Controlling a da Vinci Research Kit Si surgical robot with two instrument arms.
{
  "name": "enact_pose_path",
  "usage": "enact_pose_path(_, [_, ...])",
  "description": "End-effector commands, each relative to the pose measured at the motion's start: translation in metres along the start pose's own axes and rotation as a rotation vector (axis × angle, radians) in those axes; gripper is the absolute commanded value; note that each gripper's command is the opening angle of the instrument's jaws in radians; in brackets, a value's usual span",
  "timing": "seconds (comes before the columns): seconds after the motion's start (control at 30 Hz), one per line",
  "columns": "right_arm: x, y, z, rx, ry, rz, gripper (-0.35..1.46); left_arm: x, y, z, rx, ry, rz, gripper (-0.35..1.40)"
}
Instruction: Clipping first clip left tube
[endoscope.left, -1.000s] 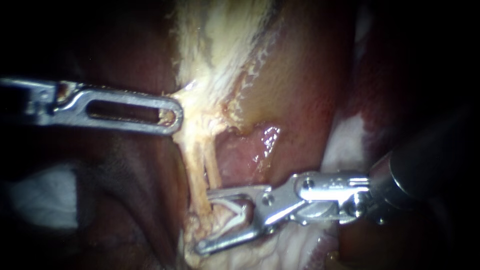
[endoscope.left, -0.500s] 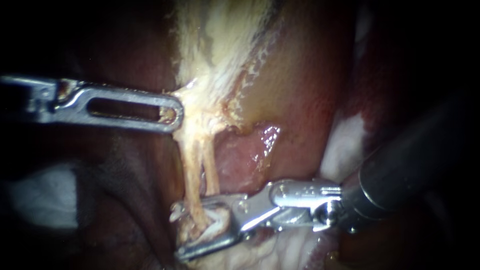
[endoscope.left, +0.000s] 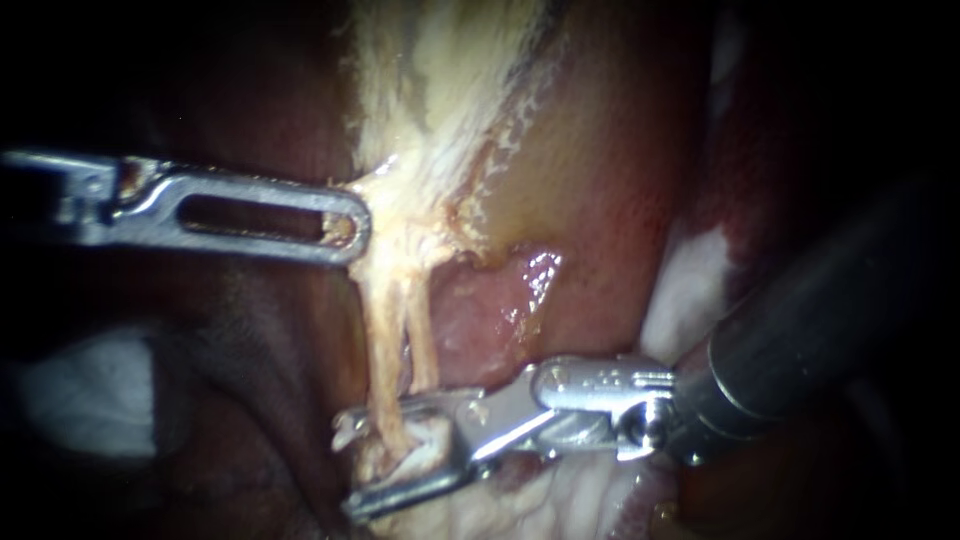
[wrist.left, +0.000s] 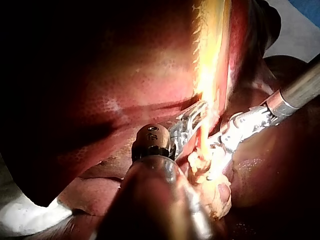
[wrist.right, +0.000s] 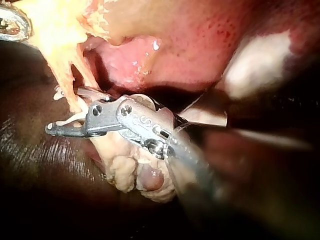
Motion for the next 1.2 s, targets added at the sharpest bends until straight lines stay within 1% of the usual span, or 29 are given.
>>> enact_pose_path(0.03, [0.0001, 0.0, 0.0001, -0.001, 0.0, 0.0, 0.37, 0.0, 0.0, 0.0, -0.001, 0.0, 0.0, -0.35])
enact_pose_path(0.13, [0.0001, 0.0002, 0.0001, -0.001, 0.003, 0.0, 0.34, 0.0, 0.0, 0.0, -0.001, 0.0, 0.0, -0.35])
enact_pose_path(0.3, [-0.0001, 0.0005, 0.0, -0.001, -0.003, 0.0, 0.22, 0.0, -0.0001, 0.0, 0.001, -0.003, 0.0, -0.35])
enact_pose_path(0.33, [-0.0002, 0.0006, -0.0001, -0.01, -0.005, 0.001, 0.15, 0.0, -0.0001, 0.0, 0.001, -0.003, 0.0, -0.35])
enact_pose_path(0.37, [-0.0003, 0.0007, -0.0003, -0.018, -0.005, 0.001, 0.04, 0.0, -0.0001, 0.0, 0.001, -0.003, -0.001, -0.35])
enact_pose_path(0.43, [-0.0005, 0.0008, -0.0007, -0.039, -0.011, 0.002, -0.24, 0.0001, -0.0001, -0.0001, 0.001, -0.003, 0.0, -0.35])
enact_pose_path(0.47, [-0.0005, 0.0009, -0.0011, -0.048, -0.013, 0.003, -0.35, 0.0001, -0.0001, -0.0001, 0.001, -0.002, 0.0, -0.35])
enact_pose_path(0.53, [-0.0005, 0.001, -0.0016, -0.067, -0.01, 0.029, -0.35, 0.0001, -0.0001, -0.0002, 0.001, -0.002, 0.0, -0.35])
enact_pose_path(0.67, [-0.0004, 0.0011, -0.002, -0.074, -0.008, 0.049, -0.35, 0.0, -0.0001, -0.0002, 0.001, -0.002, 0.0, -0.35])
enact_pose_path(1.2, [-0.0005, 0.0012, -0.0019, -0.075, -0.007, 0.054, -0.35, 0.0, -0.0001, -0.0003, 0.002, -0.001, -0.001, -0.35])
